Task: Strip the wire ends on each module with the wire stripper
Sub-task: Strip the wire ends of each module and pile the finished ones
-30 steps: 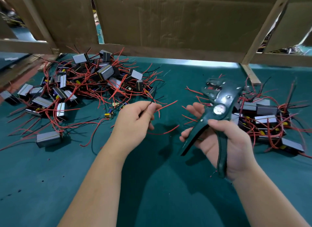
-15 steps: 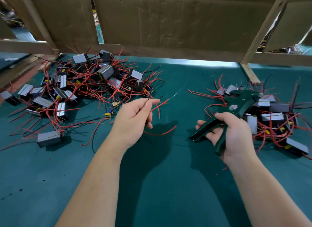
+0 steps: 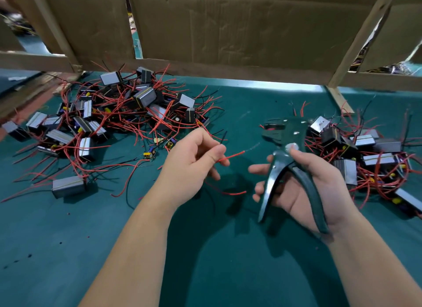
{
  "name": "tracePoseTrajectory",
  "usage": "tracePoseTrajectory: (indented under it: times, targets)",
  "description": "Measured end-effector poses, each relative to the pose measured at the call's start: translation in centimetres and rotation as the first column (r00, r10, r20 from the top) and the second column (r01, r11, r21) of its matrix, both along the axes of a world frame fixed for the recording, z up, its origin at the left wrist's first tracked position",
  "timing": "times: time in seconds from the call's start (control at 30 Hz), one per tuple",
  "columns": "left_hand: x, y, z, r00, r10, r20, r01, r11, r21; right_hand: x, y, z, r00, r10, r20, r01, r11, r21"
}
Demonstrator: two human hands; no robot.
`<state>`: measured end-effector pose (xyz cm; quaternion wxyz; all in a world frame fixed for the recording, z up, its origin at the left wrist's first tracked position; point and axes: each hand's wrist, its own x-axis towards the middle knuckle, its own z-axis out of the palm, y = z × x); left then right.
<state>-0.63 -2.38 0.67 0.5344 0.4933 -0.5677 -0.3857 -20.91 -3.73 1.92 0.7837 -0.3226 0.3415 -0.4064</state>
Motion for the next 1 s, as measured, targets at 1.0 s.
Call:
tracePoseTrajectory:
  times: [1.0]
  targets:
    - [-1.3,0.2,0.7,0.945,0.326,0.034,-0.309,0.92,-0.242,0.9,2.1,-0.7,0.889,0.445,0.111,-0.418,0.885,-0.206]
